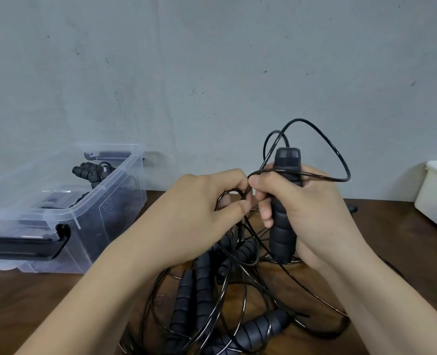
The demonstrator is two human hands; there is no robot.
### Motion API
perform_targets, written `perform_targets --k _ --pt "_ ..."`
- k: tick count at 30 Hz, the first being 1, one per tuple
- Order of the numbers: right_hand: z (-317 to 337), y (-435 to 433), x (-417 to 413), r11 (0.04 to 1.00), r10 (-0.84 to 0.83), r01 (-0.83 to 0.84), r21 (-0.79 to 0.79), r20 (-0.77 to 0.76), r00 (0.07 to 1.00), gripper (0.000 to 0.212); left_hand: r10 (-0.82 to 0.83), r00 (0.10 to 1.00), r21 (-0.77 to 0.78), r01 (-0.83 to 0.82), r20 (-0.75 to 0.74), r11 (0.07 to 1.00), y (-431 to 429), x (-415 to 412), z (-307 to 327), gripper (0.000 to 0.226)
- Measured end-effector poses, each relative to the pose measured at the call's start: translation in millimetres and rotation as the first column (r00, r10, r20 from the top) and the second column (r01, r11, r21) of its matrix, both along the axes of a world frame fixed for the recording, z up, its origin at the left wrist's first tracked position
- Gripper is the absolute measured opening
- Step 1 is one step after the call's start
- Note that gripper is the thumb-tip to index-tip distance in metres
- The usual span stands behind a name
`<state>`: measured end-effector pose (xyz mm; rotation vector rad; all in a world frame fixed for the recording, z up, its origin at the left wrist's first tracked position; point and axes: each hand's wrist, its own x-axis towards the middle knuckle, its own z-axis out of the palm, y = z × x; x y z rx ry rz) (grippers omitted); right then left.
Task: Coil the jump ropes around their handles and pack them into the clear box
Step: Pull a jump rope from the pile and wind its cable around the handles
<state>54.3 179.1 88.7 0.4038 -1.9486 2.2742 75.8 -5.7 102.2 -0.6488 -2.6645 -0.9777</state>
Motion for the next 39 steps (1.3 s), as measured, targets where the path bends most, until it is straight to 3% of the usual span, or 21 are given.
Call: perform_targets --k 6,13,20,23,27,29,31,33,39 --pt "7.2 5.2 1.2 0.997 -0.014 0.018 -0.075 0.045 0.999 0.026 -0.015 1.0 0.157 0.016 -0.008 0.987 -1.8 0.6 3.0 0.008" --pt "19.3 18.5 -4.1 0.978 -0.006 0.018 -0.208 0.055 0.998 0.033 0.061 0.998 0.182 -0.06 -0.001 0.981 -8.5 0.2 8.4 0.019" --pt "31.5 46.5 -17.7 0.941 -0.152 0.148 -0.305 0.009 0.988 0.022 0.111 0.988 0.067 -0.119 0.108 0.991 -22.6 -4.7 11.1 0.016" --pt "38.6 67.0 -24.6 0.896 -0.232 0.213 -0.39 0.0 0.973 0.021 0.217 0.975 -0.017 -0.216 0.057 0.976 -40.0 -11.3 13.4 0.017" --pt "36.9 70.5 -26.8 0.901 -0.227 0.21 -0.379 0.0 0.974 0.021 0.3 0.954 -0.033 -0.3 0.011 0.953 -48.3 -13.8 16.1 0.011" --pt "34.3 62.3 -24.3 0.912 -0.193 0.179 -0.369 -0.002 0.981 0.021 0.239 0.968 -0.049 -0.235 0.072 0.971 -39.9 -11.9 12.7 0.003" --pt "32.0 49.2 -20.0 0.929 -0.152 0.146 -0.339 0.008 0.988 0.023 0.147 0.98 -0.059 -0.14 0.131 0.988 -31.3 -8.4 8.2 0.026" --pt "26.3 35.6 -15.2 0.951 -0.108 0.115 -0.288 0.038 0.993 0.025 0.065 0.994 -0.054 -0.061 0.085 0.997 -24.4 -8.6 4.3 0.04" --pt "15.9 10.8 -2.7 0.979 -0.004 0.023 -0.201 0.094 0.996 0.038 0.009 0.997 0.193 -0.022 0.072 0.981 4.6 0.1 2.1 0.019"
